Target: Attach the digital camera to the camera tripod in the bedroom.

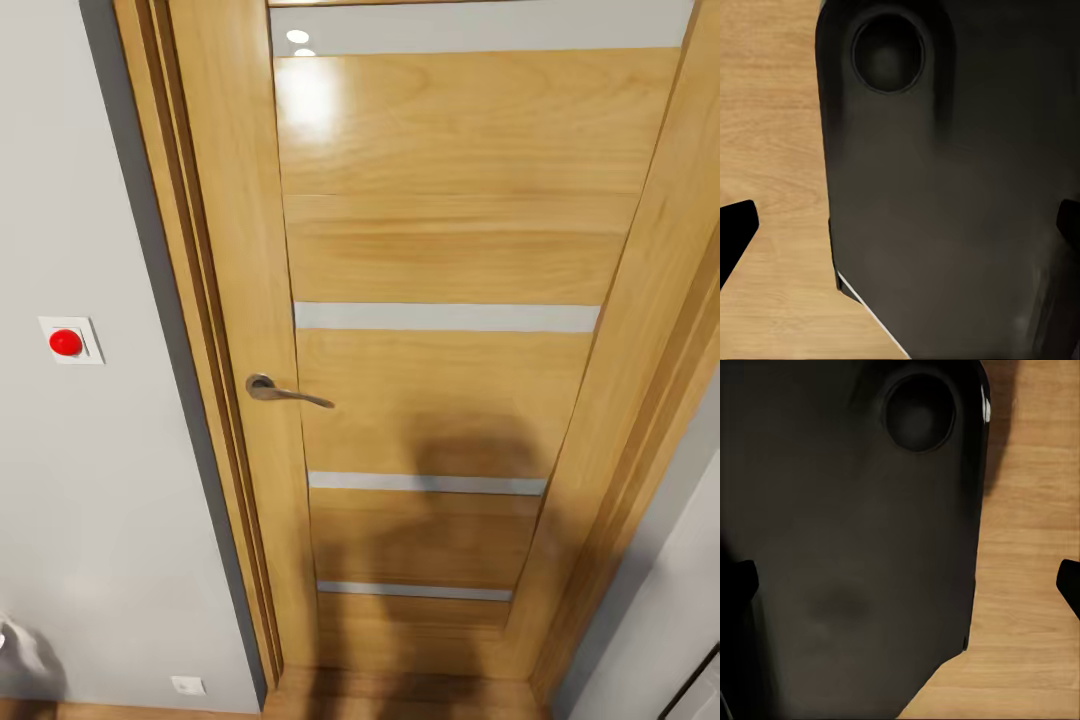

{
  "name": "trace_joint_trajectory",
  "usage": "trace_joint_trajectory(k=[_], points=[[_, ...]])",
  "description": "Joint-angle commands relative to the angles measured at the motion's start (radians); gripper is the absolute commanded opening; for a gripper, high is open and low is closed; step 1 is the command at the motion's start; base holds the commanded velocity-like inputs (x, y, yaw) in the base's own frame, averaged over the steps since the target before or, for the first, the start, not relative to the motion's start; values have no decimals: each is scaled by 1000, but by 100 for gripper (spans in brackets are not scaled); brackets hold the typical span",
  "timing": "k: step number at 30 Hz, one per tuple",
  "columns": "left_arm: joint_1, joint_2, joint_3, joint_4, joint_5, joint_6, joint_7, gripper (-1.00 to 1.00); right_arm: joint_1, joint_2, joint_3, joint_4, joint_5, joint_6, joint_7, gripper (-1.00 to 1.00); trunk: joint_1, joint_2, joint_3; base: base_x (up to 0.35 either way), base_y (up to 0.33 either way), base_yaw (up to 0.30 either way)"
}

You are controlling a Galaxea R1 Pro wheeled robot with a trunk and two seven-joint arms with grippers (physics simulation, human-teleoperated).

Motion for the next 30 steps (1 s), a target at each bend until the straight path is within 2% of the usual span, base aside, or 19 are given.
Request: trace_joint_trajectory(k=[1,8,16,22,30], points=[[1,5,-6,2,-5,6,0,100,1,0,2,2,2,-1,-2,100,0,0,0,0,0,0],[1,5,-9,1,-4,12,0,100,1,0,3,2,2,4,-2,100,0,0,0,0,0,0],[1,5,-2,-40,1,-26,0,100,1,1,0,2,5,9,-2,100,0,0,0,0,0,0],[1,5,-2,-42,2,-32,0,100,1,2,3,2,6,5,-2,100,0,0,0,0,0,5],[1,5,-2,-43,2,-34,0,100,1,4,-1,2,3,-38,9,100,0,0,0,0,0,197]])
